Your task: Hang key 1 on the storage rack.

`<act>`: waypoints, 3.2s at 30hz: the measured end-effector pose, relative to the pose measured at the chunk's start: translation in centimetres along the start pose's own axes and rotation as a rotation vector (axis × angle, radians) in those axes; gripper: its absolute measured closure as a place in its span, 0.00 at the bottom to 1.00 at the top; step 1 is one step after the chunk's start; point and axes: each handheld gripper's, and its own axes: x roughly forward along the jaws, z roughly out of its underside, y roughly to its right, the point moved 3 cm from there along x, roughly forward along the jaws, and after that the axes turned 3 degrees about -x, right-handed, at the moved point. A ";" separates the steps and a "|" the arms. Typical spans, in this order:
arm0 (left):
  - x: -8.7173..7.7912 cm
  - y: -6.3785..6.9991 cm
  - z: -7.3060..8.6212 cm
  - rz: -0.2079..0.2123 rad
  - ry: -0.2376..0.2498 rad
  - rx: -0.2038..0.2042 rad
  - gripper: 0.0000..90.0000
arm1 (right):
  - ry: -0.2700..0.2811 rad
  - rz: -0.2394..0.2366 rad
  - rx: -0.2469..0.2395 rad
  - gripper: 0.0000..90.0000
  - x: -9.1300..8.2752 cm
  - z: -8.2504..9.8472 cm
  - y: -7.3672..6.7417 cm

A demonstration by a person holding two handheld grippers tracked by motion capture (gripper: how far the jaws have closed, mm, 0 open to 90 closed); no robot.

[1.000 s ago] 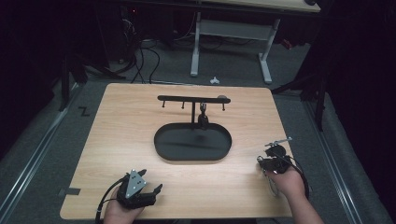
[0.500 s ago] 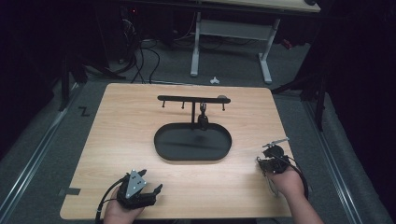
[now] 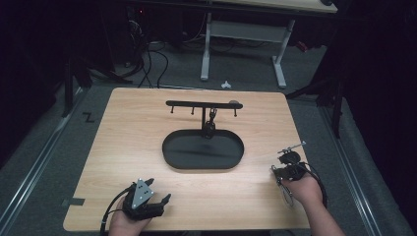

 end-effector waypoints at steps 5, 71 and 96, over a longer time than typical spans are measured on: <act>0.0 0.1 0.0 0.002 0.003 -0.001 0.25 | 0.000 0.002 -0.030 0.96 -2.0 -0.5 -0.3; -0.2 -0.1 -0.1 0.005 0.012 -0.003 0.25 | 0.138 -0.030 -0.252 0.96 -11.6 -10.9 -7.8; -0.4 -0.3 0.1 -0.004 0.010 0.003 0.25 | 0.161 -0.051 -0.279 0.96 -10.8 -17.1 -10.3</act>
